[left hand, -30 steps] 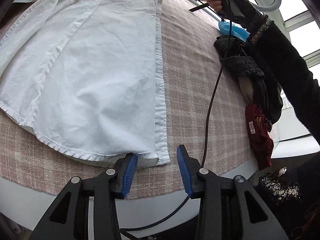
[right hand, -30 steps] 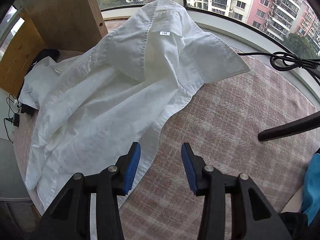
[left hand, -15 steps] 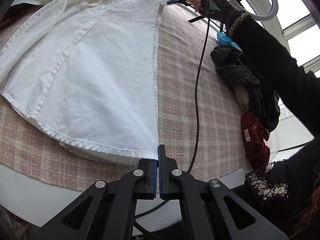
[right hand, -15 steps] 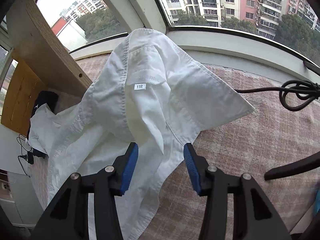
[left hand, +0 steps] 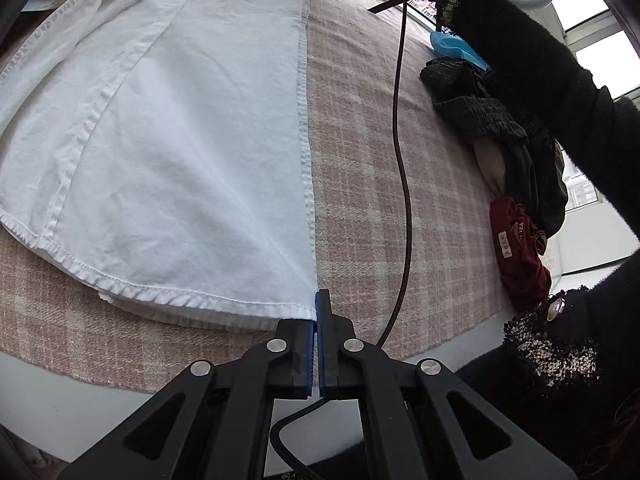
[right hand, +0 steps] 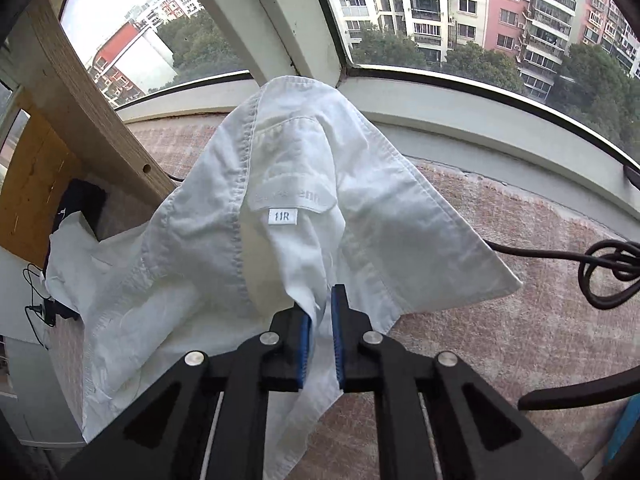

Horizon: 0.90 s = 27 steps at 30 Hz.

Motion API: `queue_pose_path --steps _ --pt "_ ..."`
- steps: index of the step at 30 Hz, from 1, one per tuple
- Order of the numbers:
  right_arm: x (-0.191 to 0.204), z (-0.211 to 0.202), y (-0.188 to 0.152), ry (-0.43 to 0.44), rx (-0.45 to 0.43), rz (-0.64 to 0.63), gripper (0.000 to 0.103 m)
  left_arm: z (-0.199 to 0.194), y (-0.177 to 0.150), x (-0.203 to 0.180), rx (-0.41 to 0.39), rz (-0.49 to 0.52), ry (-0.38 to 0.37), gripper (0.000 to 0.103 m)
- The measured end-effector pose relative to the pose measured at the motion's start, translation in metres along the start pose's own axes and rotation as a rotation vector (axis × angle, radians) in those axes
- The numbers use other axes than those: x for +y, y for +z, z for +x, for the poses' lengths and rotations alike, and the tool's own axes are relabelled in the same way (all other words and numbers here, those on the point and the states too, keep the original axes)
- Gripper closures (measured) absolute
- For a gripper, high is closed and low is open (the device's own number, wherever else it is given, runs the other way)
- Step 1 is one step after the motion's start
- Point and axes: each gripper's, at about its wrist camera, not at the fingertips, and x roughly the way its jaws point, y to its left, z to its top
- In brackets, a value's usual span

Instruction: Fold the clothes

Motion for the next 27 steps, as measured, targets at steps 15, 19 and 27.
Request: queue_pose_path --steps 15,19,27 --pt "-0.038 -0.036 -0.026 0.002 -0.094 0.187 0.065 0.002 0.001 0.001 0.027 0.007 -0.007 0.103" --pt "-0.055 -0.051 -0.048 0.043 -0.126 0.249 0.065 0.005 0.001 0.001 0.034 0.014 -0.006 0.103" --pt "-0.039 -0.012 -0.031 -0.008 -0.042 0.216 0.065 0.006 0.002 0.000 0.049 0.023 -0.002 0.103"
